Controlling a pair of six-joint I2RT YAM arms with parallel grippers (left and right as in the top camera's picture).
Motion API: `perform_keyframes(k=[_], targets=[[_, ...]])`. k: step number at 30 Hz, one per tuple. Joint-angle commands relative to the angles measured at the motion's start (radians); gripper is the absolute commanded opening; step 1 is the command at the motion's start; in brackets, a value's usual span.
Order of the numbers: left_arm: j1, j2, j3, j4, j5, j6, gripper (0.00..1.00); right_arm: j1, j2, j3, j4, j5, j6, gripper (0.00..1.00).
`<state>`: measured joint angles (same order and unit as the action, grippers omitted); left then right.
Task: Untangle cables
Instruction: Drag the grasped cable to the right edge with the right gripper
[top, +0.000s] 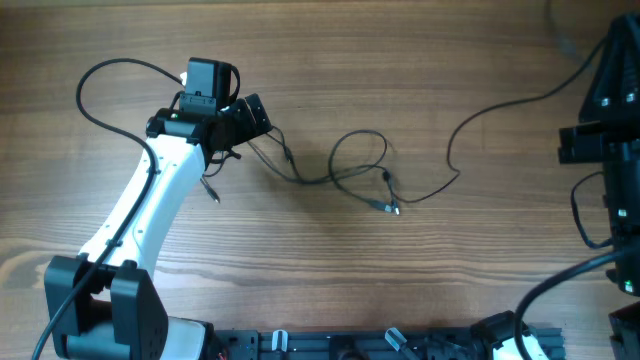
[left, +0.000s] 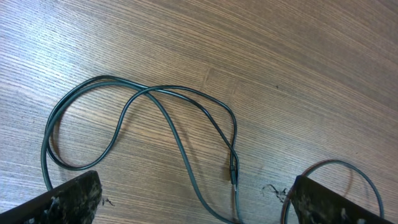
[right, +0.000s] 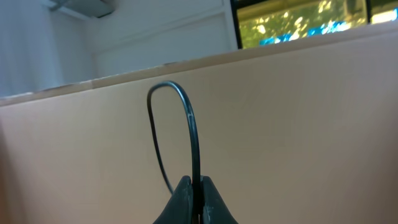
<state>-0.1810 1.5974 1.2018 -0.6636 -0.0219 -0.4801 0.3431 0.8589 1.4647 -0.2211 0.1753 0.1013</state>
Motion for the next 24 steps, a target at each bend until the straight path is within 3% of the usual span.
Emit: perform_keyframes(k=[1,3,5,8,13,17,20,24], targets=[[0.005,0.006,0.002,0.001,-0.013,0.001,1.00,-0.001,0.014,0.001,-0.002,0.174,-0.076,0.04],[0.005,0.006,0.002,0.001,-0.013,0.001,1.00,-0.001,0.048,0.001,0.025,0.370,-0.075,0.04],[0.005,0.006,0.002,0.001,-0.013,0.001,1.00,-0.001,0.064,0.001,0.177,0.490,-0.076,0.04],[0.005,0.006,0.002,0.001,-0.013,0.001,1.00,-0.001,0.062,0.002,0.338,0.499,-0.159,0.04],[0.005,0.006,0.002,0.000,-0.013,0.001,1.00,-0.010,0.120,0.001,0.234,0.554,-0.180,0.04],[0.005,0.006,0.002,0.000,-0.013,0.001,1.00,-0.150,0.271,0.001,0.349,0.540,-0.227,0.04],[0.005,0.006,0.002,0.001,-0.013,0.001,1.00,-0.313,0.418,0.001,0.416,0.321,-0.019,0.04],[0.005,0.006,0.002,0.000,-0.013,0.001,1.00,-0.525,0.579,0.002,0.584,-0.026,0.489,0.04]])
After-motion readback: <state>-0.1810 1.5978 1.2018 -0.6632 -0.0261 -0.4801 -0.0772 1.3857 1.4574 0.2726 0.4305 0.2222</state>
